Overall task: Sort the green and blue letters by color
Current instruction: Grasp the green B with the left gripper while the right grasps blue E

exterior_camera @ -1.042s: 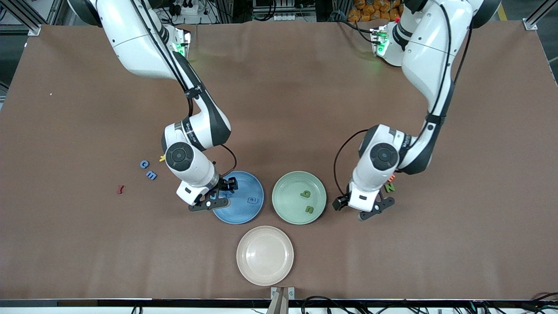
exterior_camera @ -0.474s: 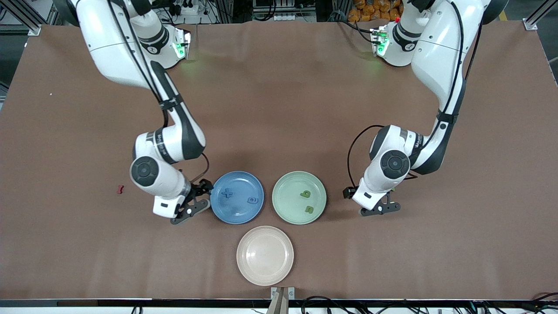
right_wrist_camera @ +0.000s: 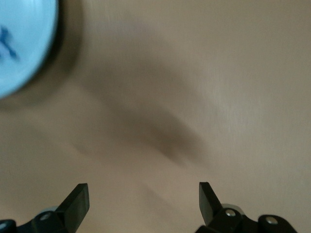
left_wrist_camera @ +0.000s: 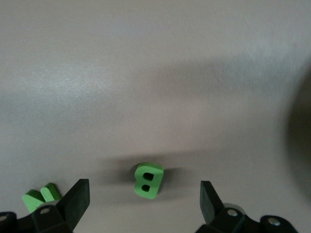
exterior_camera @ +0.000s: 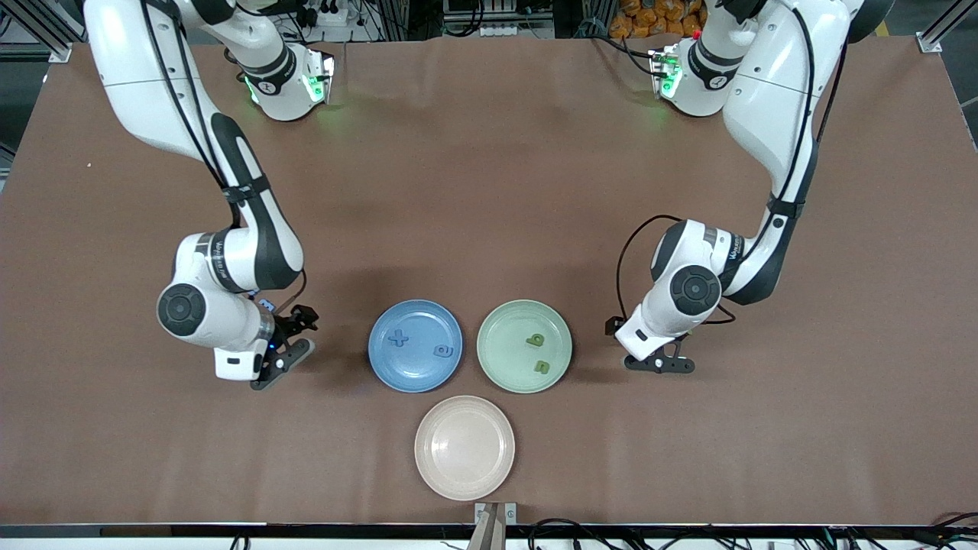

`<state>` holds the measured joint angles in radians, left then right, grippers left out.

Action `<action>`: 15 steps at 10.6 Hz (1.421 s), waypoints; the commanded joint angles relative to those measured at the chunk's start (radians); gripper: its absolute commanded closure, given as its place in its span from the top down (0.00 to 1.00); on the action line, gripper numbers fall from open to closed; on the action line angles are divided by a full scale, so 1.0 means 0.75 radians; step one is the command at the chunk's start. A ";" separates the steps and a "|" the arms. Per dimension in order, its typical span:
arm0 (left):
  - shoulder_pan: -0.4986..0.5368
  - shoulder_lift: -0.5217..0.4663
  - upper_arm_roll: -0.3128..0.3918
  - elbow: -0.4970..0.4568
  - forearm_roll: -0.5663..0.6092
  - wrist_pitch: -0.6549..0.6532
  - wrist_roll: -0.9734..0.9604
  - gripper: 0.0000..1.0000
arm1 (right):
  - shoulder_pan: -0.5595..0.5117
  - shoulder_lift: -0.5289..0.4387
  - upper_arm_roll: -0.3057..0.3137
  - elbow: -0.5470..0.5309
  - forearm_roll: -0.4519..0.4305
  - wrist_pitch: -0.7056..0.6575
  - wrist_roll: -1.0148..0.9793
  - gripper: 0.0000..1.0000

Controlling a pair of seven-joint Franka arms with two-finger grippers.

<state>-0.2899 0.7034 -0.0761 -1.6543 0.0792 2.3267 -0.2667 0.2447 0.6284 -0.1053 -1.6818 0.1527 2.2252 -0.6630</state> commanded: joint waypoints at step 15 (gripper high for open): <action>0.055 0.011 -0.042 -0.108 0.001 0.142 0.233 0.99 | -0.220 -0.210 0.020 -0.590 0.003 0.471 -0.386 1.00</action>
<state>-0.2494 0.7052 -0.1063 -1.7261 0.0792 2.4022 -0.0918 0.0899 0.4817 -0.1027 -2.0939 0.1523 2.5481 -0.9348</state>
